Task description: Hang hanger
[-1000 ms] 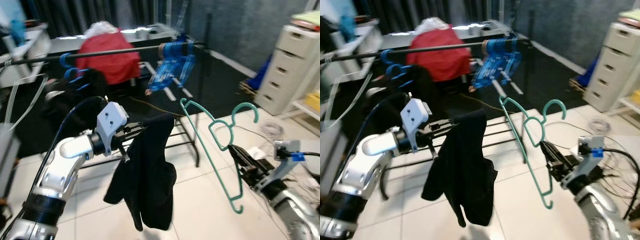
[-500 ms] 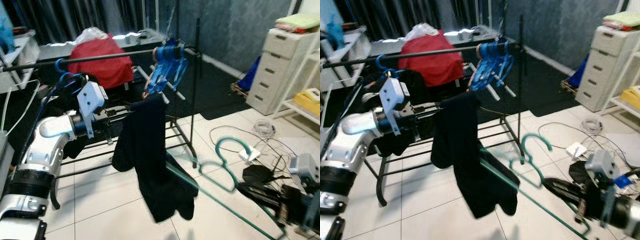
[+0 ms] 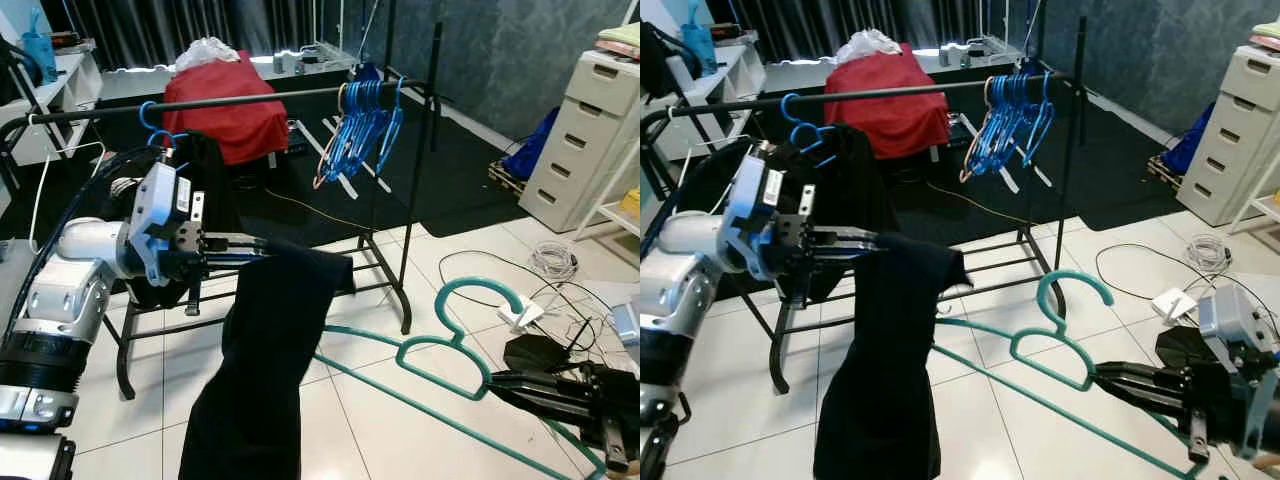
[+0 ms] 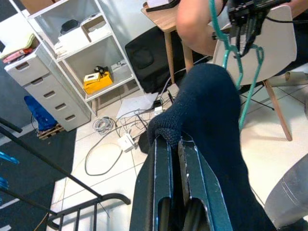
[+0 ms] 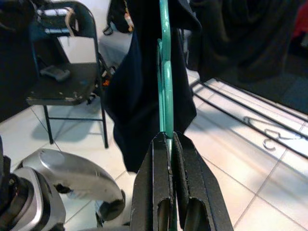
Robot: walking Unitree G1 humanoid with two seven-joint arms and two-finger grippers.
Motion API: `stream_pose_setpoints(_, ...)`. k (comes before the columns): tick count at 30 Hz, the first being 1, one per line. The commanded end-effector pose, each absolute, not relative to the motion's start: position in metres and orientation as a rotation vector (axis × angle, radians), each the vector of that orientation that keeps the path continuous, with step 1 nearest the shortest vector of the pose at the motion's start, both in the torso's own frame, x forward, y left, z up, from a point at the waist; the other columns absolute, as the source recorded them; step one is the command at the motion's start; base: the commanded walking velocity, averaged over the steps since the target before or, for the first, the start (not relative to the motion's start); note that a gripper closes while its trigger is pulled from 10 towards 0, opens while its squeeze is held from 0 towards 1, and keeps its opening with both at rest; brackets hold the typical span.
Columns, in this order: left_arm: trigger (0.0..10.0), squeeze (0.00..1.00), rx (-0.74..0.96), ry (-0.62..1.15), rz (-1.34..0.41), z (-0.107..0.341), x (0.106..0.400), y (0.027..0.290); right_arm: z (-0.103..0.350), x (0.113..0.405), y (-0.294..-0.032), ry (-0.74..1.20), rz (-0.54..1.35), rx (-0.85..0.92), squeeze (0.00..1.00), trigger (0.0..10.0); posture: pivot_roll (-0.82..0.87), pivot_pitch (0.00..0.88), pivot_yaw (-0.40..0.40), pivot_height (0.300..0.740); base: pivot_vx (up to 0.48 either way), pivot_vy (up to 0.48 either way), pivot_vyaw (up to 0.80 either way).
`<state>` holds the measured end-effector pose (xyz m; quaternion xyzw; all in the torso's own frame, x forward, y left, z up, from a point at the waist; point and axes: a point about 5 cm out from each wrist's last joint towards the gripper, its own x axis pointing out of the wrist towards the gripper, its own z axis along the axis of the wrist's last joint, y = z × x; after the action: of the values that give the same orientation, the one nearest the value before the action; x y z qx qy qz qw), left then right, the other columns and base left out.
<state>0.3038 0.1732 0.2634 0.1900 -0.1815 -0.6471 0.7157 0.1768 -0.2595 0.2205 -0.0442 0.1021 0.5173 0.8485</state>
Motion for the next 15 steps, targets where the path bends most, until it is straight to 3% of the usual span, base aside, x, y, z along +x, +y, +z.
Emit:
stream_pose_setpoints(1,10.0,0.0,0.418,-0.412,-1.494,0.259,0.298,0.167,0.229,0.178,-0.251,0.162,1.137,-0.085,0.0,10.0,-0.23,0.0,0.039,0.74,0.0,0.0,0.0)
stream_pose_setpoints(15,10.0,0.0,0.466,-0.401,-1.455,0.247,0.304,0.16,0.236,0.176,-0.245,0.116,1.163,-0.074,0.0,10.0,-0.23,0.0,0.044,0.74,0.0,0.0,0.0)
